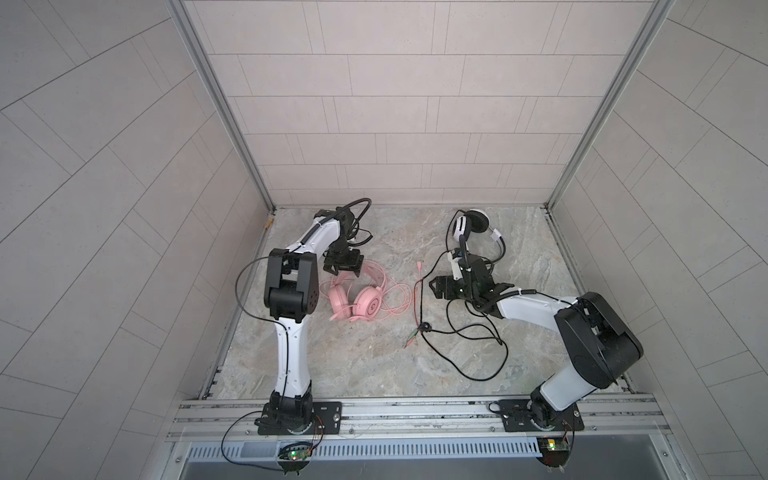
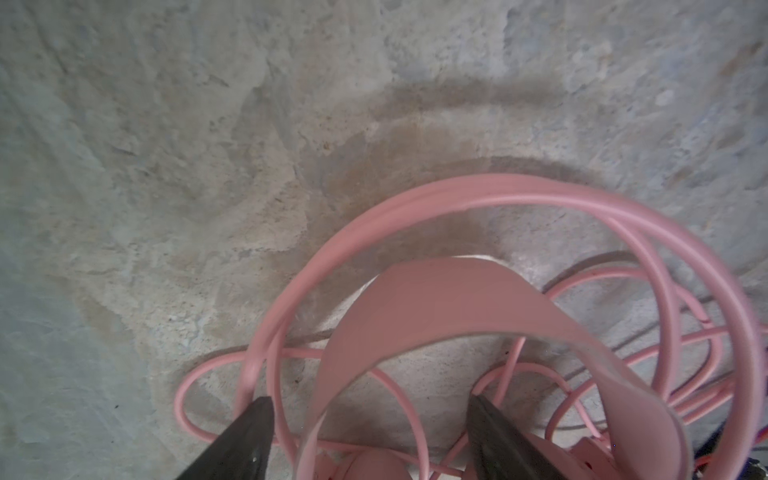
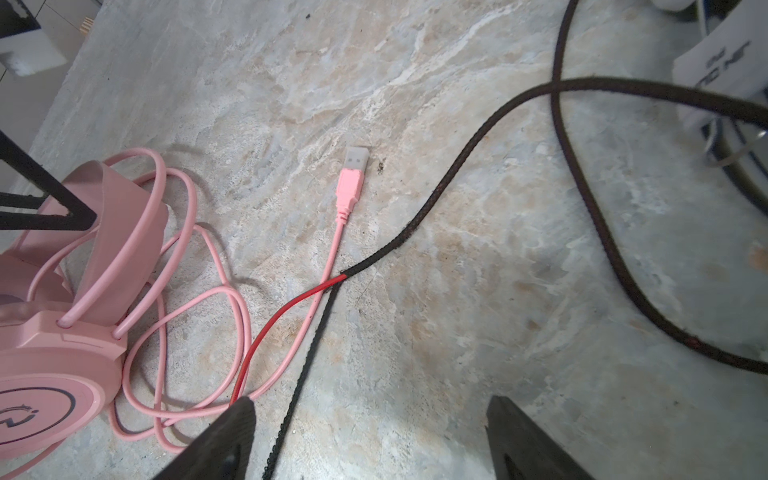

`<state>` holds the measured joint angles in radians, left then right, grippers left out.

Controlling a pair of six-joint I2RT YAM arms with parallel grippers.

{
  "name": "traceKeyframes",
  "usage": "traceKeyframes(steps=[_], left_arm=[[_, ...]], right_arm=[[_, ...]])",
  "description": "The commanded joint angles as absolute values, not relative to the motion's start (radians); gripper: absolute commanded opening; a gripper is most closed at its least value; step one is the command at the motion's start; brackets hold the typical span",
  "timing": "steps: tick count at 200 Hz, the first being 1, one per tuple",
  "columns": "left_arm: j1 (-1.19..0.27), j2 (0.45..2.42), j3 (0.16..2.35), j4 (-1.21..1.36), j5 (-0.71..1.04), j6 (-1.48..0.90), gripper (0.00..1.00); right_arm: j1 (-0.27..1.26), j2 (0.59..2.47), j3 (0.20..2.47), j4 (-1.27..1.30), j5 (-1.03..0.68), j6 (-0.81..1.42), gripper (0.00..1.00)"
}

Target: Wrap the headphones

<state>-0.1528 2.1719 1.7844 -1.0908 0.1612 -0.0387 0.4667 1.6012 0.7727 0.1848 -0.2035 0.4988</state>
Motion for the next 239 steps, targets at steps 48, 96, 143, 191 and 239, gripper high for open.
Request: traceKeyframes(steps=[48,96,143,191,239], left_arm=[[-0.149,2.167,1.712,-0.960,0.082,-0.080,0.50],[-0.146,2.064,1.586,-0.828,0.080,-0.119,0.23],[-0.138,1.907,1.423,-0.668,0.099,-0.185,0.00],[-0.129,1.684,1.218,-0.491,0.150,-0.280,0.00],[-0.130,1.454,1.043,-0.387,0.185,-0.333,0.00]], right_arm=[[0.471,1.612,0.798,0.170,-0.220,0.506,0.88],[0.471,1.615,0.794,0.181,-0.231,0.516,0.88],[0.471,1.620,0.789,0.196,-0.235,0.516,0.88],[0.491,1.613,0.759,0.304,-0.290,0.510,0.86],[0.616,1.582,0.900,0.233,-0.421,0.431,0.83]])
